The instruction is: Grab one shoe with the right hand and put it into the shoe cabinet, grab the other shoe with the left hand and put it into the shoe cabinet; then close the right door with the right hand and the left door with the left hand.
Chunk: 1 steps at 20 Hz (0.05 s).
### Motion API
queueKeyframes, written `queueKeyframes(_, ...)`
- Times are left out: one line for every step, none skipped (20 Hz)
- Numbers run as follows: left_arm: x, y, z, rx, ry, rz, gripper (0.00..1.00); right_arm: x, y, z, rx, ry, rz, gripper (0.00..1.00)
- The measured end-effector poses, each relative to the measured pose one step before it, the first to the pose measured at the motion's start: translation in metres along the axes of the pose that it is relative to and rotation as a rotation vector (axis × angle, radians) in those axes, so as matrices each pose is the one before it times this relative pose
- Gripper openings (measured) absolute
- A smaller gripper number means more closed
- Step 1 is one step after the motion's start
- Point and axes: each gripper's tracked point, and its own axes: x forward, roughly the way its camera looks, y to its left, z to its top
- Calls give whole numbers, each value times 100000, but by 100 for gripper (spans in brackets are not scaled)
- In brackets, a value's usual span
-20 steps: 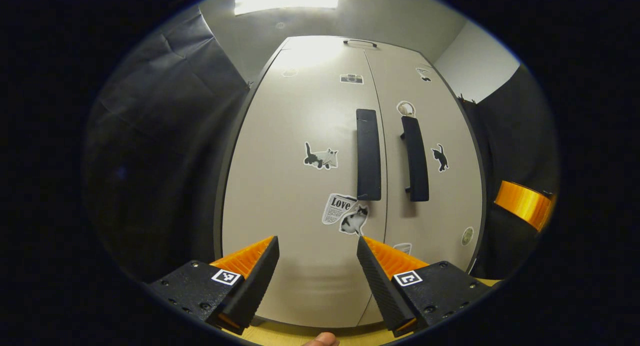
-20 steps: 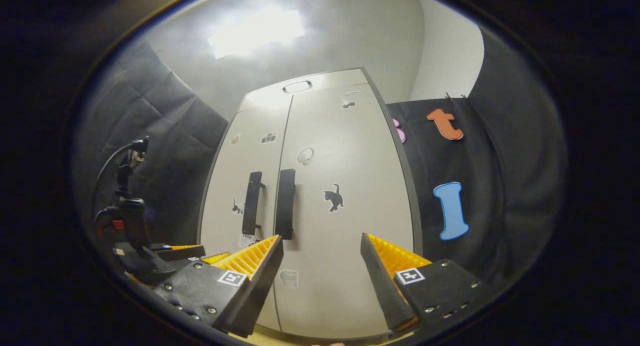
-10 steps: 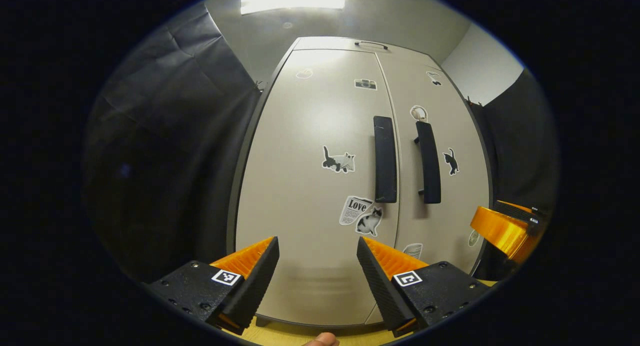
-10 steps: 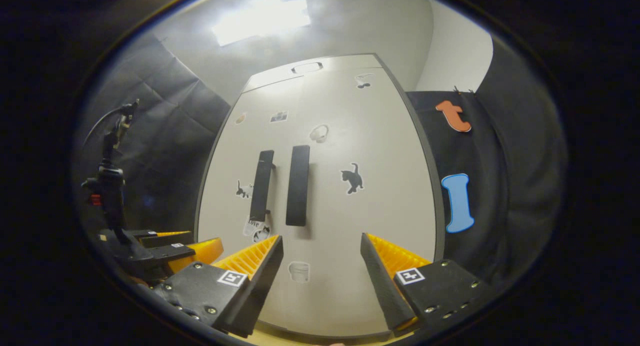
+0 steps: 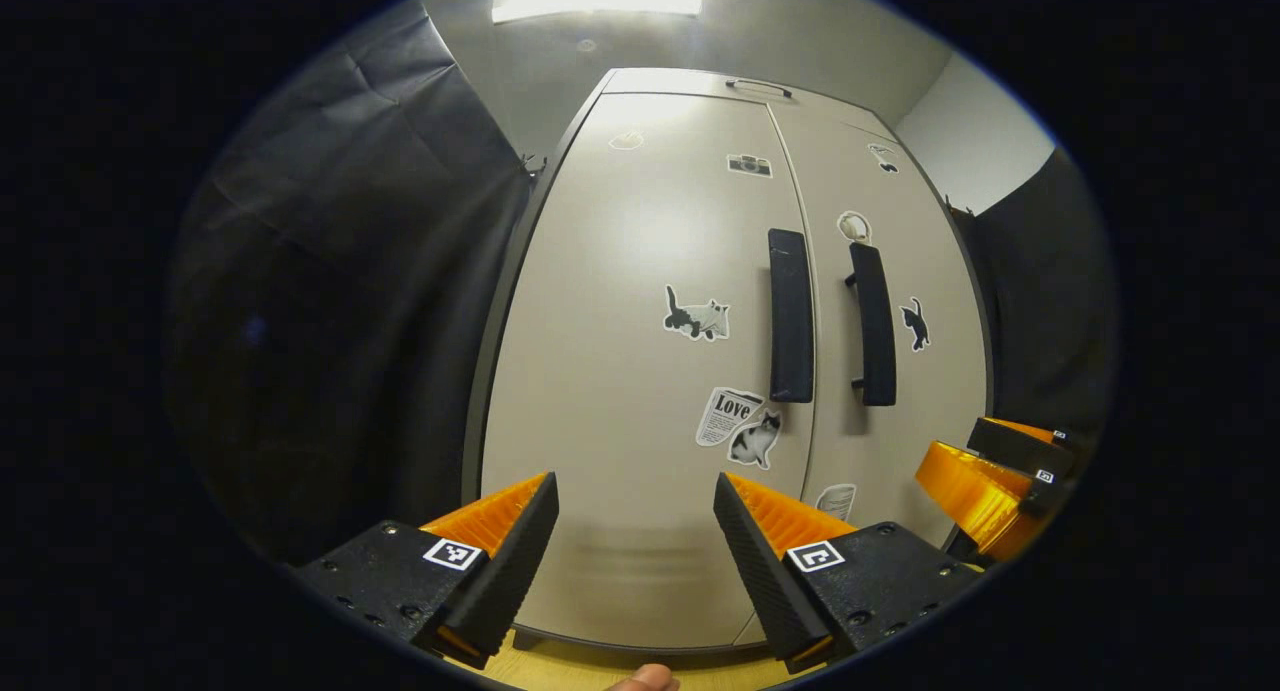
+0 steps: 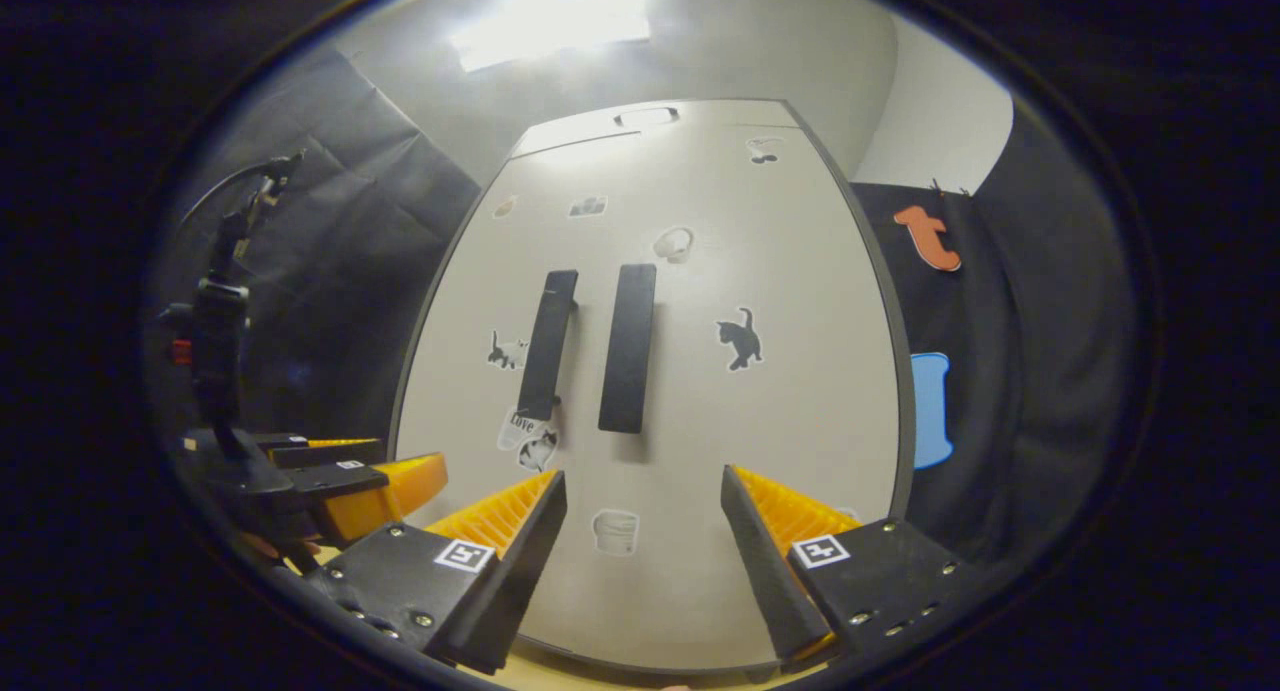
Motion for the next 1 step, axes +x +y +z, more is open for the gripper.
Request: queueKeyframes(-39,51,3,-468,-40,-35,95,7,-14,-106,12,339,106,93)
